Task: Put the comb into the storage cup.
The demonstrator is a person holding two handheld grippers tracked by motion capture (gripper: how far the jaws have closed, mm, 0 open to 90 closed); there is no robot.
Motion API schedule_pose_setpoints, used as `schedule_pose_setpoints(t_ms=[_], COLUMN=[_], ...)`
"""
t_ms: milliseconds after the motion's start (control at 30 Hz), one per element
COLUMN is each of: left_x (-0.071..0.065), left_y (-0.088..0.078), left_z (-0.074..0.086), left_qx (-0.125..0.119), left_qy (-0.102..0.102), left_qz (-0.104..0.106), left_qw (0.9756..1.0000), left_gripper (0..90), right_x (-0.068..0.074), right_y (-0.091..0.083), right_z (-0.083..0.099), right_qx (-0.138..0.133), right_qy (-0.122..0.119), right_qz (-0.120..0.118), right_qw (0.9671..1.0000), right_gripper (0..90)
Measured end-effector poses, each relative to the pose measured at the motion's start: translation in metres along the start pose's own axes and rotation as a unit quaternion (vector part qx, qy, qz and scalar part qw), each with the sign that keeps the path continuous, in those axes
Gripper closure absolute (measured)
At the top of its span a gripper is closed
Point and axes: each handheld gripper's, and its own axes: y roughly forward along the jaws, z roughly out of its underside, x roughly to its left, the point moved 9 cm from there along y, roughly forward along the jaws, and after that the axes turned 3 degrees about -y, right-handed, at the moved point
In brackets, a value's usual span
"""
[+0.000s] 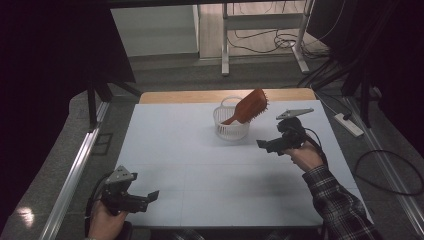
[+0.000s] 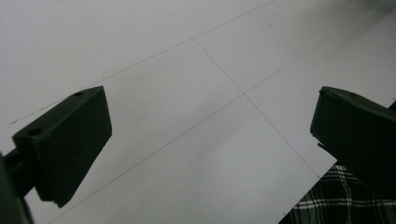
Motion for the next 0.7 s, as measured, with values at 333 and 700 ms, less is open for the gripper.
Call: schedule_pose_setpoints(t_ms=[333, 700], left_x=[0.0003, 0.0001], left_y=[-0.0004, -0.0004], left_z=[-0.0003, -0.0001], left_qx=[-0.002, -0.002], left_qy=[-0.002, -0.001], left_qz=[0.001, 0.002], left_qw=[1.0000, 1.0000], left_gripper=[0.0, 0.0], right_x=[0.0037, 0.0071], right_y=[-0.0024, -0.0059], right_z=[0.0058, 0.0097], right_qx=[0.003, 0.006], right_qy=[-0.005, -0.006], right_qz=[0.001, -0.004], right_qw=[1.0000, 1.0000], right_gripper=[0.0, 0.0])
